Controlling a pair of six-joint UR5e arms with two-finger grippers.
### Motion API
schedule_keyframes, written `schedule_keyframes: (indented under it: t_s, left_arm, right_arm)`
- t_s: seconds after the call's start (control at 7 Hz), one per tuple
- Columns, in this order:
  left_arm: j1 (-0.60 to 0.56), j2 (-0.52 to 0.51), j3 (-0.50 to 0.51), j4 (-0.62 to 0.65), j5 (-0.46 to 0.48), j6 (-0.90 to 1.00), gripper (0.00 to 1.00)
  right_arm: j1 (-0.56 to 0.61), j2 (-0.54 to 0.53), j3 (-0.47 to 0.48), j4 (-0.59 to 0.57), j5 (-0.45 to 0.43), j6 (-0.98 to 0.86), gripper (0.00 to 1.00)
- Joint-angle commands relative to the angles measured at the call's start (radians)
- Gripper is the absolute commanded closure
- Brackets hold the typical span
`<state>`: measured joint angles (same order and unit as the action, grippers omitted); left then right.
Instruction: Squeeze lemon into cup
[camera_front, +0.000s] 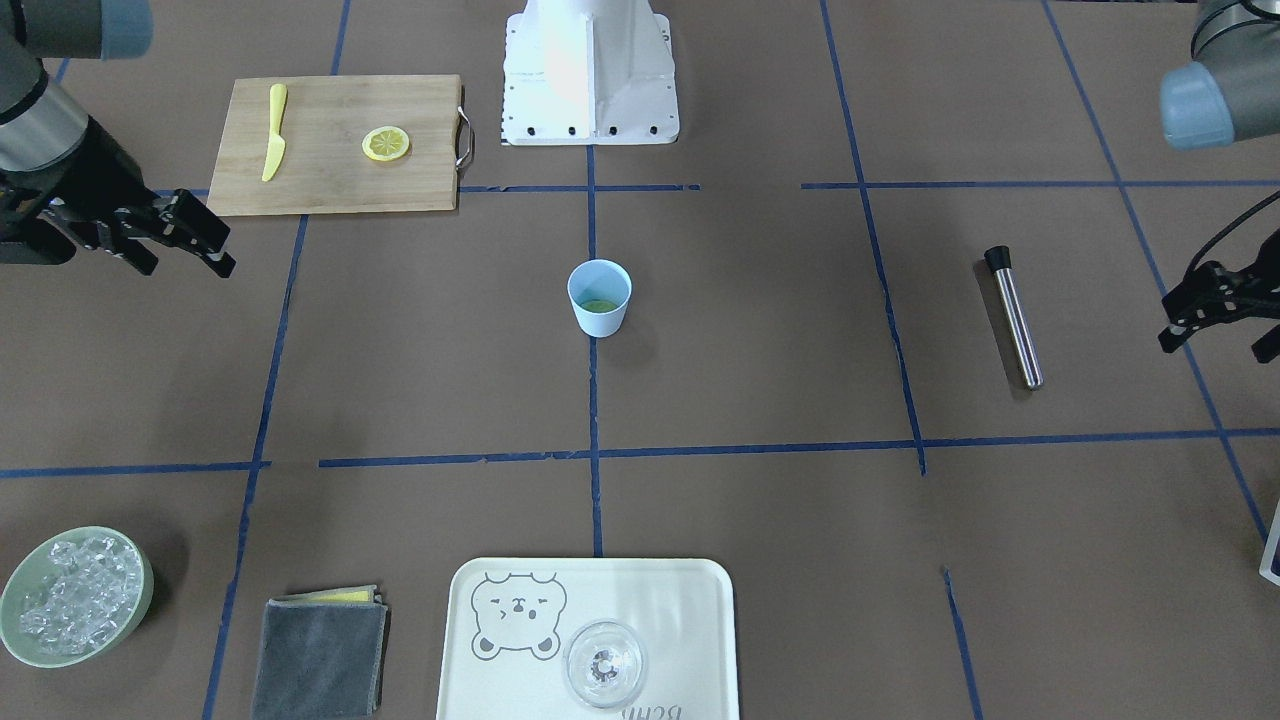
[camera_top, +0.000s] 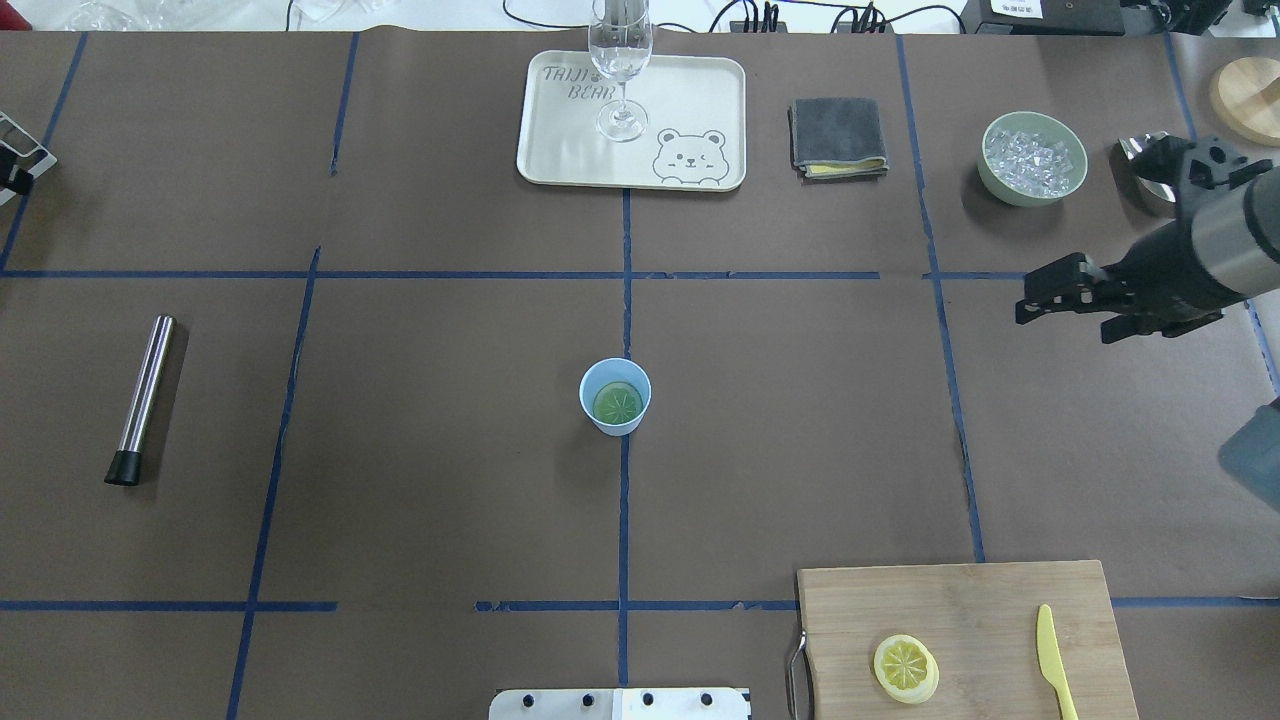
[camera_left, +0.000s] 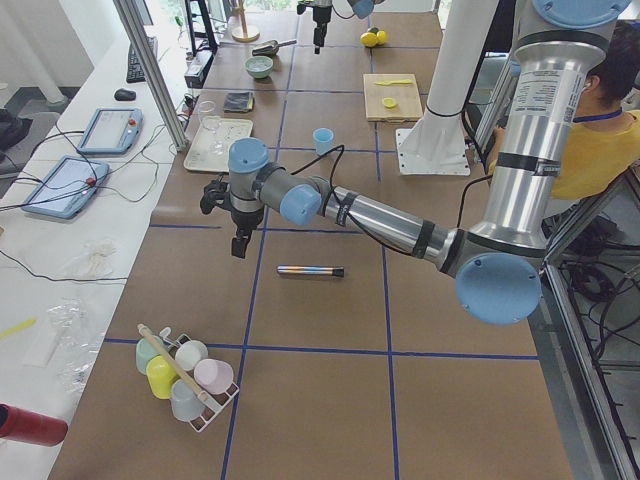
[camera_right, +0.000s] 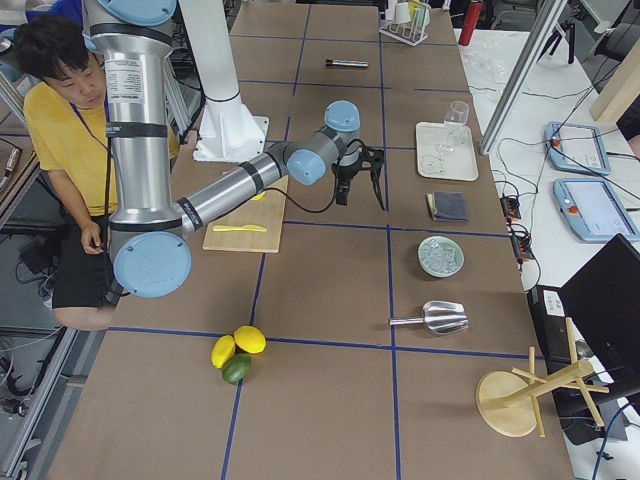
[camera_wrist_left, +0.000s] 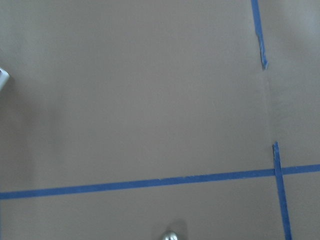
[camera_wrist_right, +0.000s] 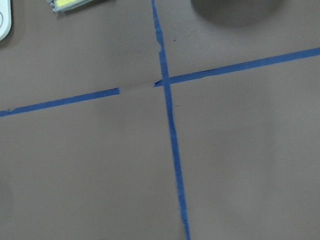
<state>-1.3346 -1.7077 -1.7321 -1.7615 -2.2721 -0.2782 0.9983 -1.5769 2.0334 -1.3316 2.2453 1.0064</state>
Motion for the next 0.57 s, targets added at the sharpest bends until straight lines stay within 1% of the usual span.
schedule_keyframes:
  t_s: [0.0, 0.14, 0.43]
  left_arm:
    - [-0.118, 0.094, 0.026, 0.0, -0.052, 0.257, 0.0]
    - [-0.136, 0.133, 0.029, 0.002, -0.053, 0.325, 0.0]
    - [-0.158, 0.142, 0.055, 0.029, -0.053, 0.341, 0.0]
  right_arm:
    - [0.127, -0.095, -0.068, -0.003, 0.066, -0.307, 0.0]
    - [0.182, -0.112, -0.112, -0.024, 0.068, -0.453, 0.0]
    - [0.316, -0.104, -0.204, -0.137, 0.069, -0.778, 0.0]
